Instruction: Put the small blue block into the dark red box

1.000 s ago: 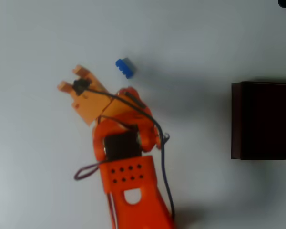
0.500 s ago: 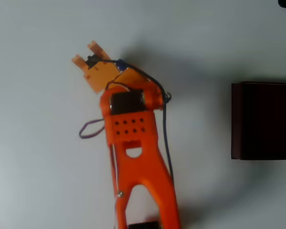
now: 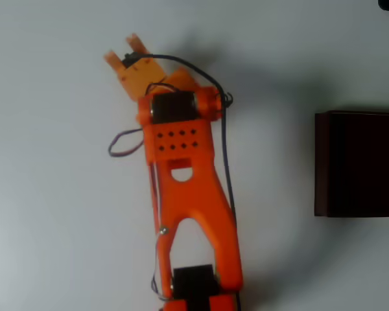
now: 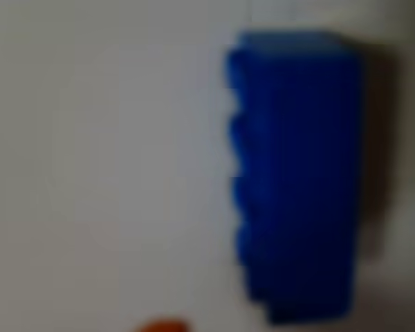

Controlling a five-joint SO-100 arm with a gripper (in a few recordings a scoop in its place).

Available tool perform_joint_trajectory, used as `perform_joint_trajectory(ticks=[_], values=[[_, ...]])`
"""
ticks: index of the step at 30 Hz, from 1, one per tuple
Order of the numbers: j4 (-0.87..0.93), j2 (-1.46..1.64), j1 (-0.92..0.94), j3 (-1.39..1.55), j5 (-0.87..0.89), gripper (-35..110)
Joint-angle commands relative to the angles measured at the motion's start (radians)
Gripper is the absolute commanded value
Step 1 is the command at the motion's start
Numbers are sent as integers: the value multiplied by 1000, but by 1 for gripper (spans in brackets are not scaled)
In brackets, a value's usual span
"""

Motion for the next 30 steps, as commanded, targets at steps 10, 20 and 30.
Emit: perform_joint_trajectory(ticks=[10,20,30], values=[[74,-103,-26,-193,57,21],[235,-276,-9,-460,32,0],[495,80,206,-451,-238,1]])
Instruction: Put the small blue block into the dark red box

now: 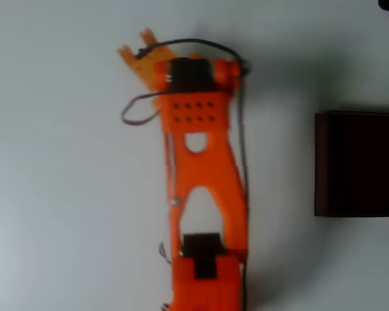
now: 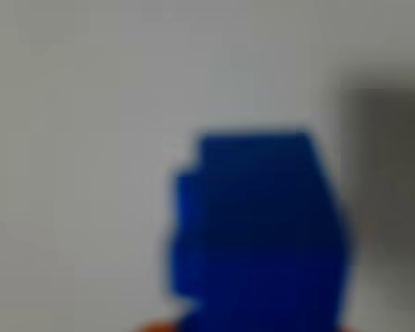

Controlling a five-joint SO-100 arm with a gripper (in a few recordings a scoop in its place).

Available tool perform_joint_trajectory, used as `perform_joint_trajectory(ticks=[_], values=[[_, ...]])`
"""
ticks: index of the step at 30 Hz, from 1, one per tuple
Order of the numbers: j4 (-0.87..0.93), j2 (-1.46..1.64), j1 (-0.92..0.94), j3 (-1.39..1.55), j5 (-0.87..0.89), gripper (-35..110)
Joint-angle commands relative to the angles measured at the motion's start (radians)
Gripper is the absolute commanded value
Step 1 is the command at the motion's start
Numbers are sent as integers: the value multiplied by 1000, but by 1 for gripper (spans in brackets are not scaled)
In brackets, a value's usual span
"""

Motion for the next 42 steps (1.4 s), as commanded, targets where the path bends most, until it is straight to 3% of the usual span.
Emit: perform_joint_trajectory(ticks=[1,6,10,18,20,24,32,38,42], values=[[46,336,147,127,-112,1],[-106,788,439,583,-259,1],[-365,965,646,956,-305,0],[-675,647,733,1078,-354,3],[-689,595,726,1069,-357,15],[-650,624,696,1072,-376,19],[-577,1088,523,1292,-508,12],[-374,1408,253,1345,-620,0],[-410,1749,28,1551,-684,0]])
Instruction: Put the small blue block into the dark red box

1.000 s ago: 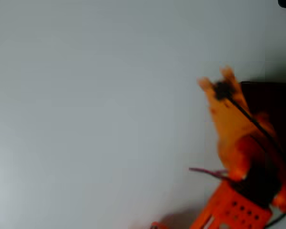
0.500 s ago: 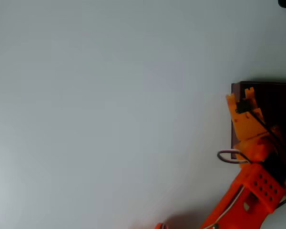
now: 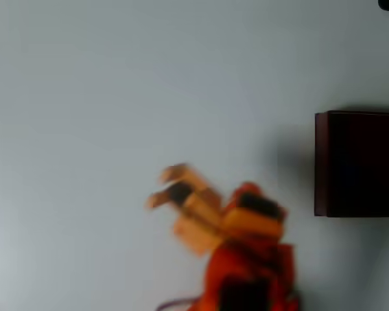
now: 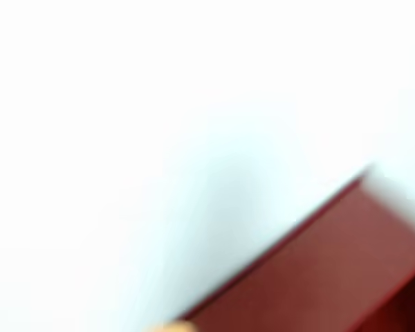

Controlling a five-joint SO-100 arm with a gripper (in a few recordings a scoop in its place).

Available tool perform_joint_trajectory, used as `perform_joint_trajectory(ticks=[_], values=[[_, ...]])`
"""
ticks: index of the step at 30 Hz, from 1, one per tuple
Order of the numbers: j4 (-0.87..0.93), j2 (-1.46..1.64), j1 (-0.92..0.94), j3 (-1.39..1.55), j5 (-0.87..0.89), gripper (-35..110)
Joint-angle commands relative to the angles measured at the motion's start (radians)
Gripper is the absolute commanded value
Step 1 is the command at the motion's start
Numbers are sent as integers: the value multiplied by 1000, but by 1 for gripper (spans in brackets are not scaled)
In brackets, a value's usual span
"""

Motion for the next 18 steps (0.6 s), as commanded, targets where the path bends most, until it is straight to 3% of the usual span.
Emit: perform_joint_trajectory(ticks=[1,6,10,18], values=[[-12,354,-181,199,-43,0],[81,841,-302,509,-110,0],[63,822,-416,580,-222,0],[74,847,-468,719,-204,0]])
